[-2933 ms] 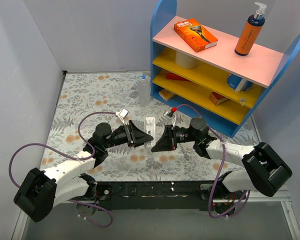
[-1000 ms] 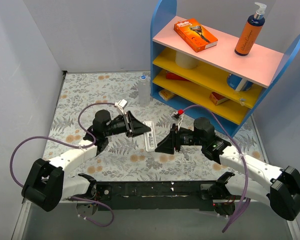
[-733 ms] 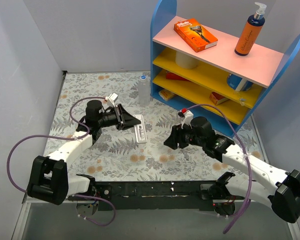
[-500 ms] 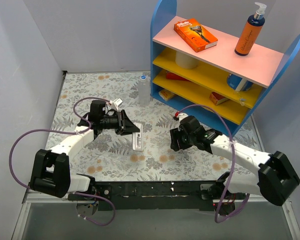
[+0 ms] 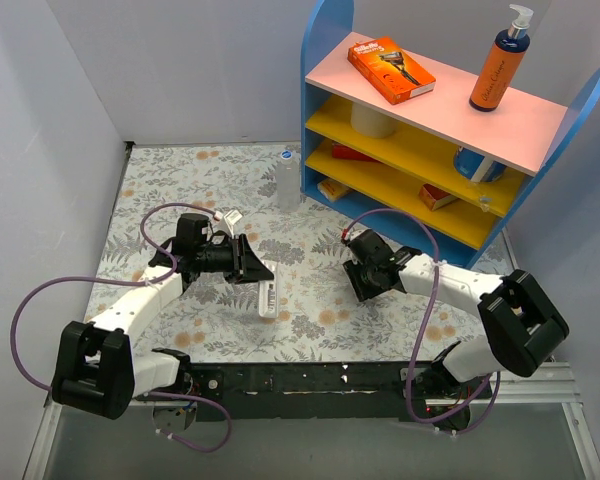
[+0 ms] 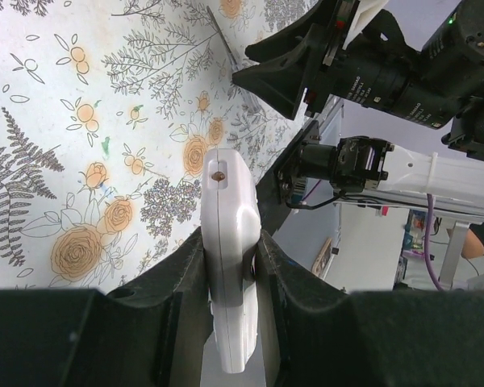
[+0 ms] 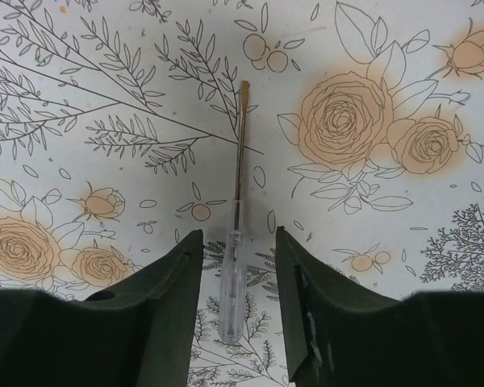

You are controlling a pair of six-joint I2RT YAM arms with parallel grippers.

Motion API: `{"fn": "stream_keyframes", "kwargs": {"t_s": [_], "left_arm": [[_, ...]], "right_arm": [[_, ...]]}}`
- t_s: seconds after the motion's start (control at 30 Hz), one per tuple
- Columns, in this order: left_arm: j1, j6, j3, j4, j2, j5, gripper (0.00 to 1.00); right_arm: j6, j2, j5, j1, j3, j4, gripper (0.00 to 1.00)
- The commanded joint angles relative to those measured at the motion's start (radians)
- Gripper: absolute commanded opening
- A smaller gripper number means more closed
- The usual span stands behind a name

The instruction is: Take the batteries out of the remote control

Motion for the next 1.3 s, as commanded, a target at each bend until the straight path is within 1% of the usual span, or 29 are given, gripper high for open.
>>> {"fn": "stream_keyframes", "kwargs": {"t_s": [0.0, 0.03, 0.13, 0.17, 0.23, 0.27, 0.3, 0.33, 0.4, 0.43, 0.47, 0.5, 0.57, 0.6, 0.63, 0.67, 0.7, 0.73, 0.8, 0.9, 1.0, 1.07, 1.13, 1.23, 1.27], "left_arm": [[0.001, 0.022, -0.001, 0.007, -0.044, -0.01, 0.0], [0.001, 0.021, -0.002, 0.007, -0.049, -0.018, 0.0], [0.001, 0.019, -0.007, 0.007, -0.058, -0.022, 0.0], [0.001, 0.018, -0.009, 0.005, -0.058, -0.033, 0.0], [0.001, 0.015, -0.01, -0.002, -0.049, -0.057, 0.0], [0.001, 0.022, -0.004, -0.019, -0.04, -0.067, 0.0], [0.001, 0.025, -0.001, -0.025, -0.017, -0.064, 0.0], [0.001, 0.025, 0.001, -0.024, -0.007, -0.064, 0.0], [0.001, 0.018, -0.006, -0.031, 0.026, -0.085, 0.0], [0.001, 0.018, -0.004, -0.039, 0.046, -0.1, 0.0], [0.001, 0.019, 0.004, -0.06, 0.065, -0.113, 0.0], [0.001, 0.025, 0.01, -0.073, 0.112, -0.126, 0.0], [0.001, 0.033, 0.024, -0.097, 0.155, -0.125, 0.0], [0.001, 0.035, 0.027, -0.102, 0.178, -0.122, 0.0], [0.001, 0.035, 0.028, -0.105, 0.206, -0.12, 0.0], [0.001, 0.038, 0.031, -0.11, 0.217, -0.117, 0.0], [0.001, 0.038, 0.031, -0.111, 0.218, -0.117, 0.0], [0.001, 0.038, 0.033, -0.111, 0.217, -0.116, 0.0], [0.001, 0.035, 0.031, -0.11, 0.209, -0.12, 0.0], [0.001, 0.032, 0.031, -0.107, 0.198, -0.131, 0.0], [0.001, 0.032, 0.033, -0.114, 0.207, -0.139, 0.0], [0.001, 0.033, 0.036, -0.117, 0.212, -0.139, 0.0], [0.001, 0.033, 0.037, -0.119, 0.211, -0.139, 0.0], [0.001, 0.033, 0.037, -0.117, 0.209, -0.142, 0.0], [0.001, 0.033, 0.037, -0.119, 0.207, -0.143, 0.0]], "right_arm": [[-0.029, 0.017, -0.015, -0.007, 0.014, -0.008, 0.46], [-0.033, 0.02, -0.016, -0.007, 0.012, -0.006, 0.42], [-0.053, 0.029, -0.021, -0.007, 0.009, 0.005, 0.36], [-0.084, 0.029, -0.027, -0.007, 0.011, 0.008, 0.35], [-0.119, 0.035, -0.063, -0.007, 0.017, 0.03, 0.26], [-0.173, 0.037, -0.083, -0.007, 0.02, 0.043, 0.21], [-0.197, 0.037, -0.105, -0.007, 0.024, 0.052, 0.11], [-0.222, 0.038, -0.142, -0.007, 0.031, 0.058, 0.06], [-0.304, 0.037, -0.163, -0.004, 0.057, 0.064, 0.01], [-0.335, 0.034, -0.22, 0.004, 0.061, 0.072, 0.01], [-0.366, 0.029, -0.237, 0.009, 0.064, 0.086, 0.01], [-0.451, 0.02, -0.278, 0.015, 0.066, 0.093, 0.01], [-0.558, -0.01, -0.32, 0.053, 0.051, 0.136, 0.01], [-0.654, -0.024, -0.337, 0.073, 0.02, 0.153, 0.01], [-0.712, -0.041, -0.349, 0.114, 0.006, 0.17, 0.02], [-0.774, -0.076, -0.375, 0.134, -0.011, 0.179, 0.03], [-0.838, -0.096, -0.439, 0.153, -0.027, 0.192, 0.03], [-0.935, -0.115, -0.456, 0.18, -0.067, 0.211, 0.03], [-0.993, -0.161, -0.493, 0.199, -0.095, 0.265, 0.02], [-1.151, -0.186, -0.571, 0.21, -0.141, 0.258, 0.01], [-1.288, -0.169, -0.572, 0.226, -0.146, 0.21, 0.01], [-1.351, -0.125, -0.539, 0.251, -0.112, 0.14, 0.01], [-1.38, -0.092, -0.475, 0.275, -0.089, 0.079, 0.02], [-1.429, -0.049, -0.424, 0.295, -0.071, 0.058, 0.06], [-1.443, -0.035, -0.414, 0.3, -0.071, 0.063, 0.09]]}}
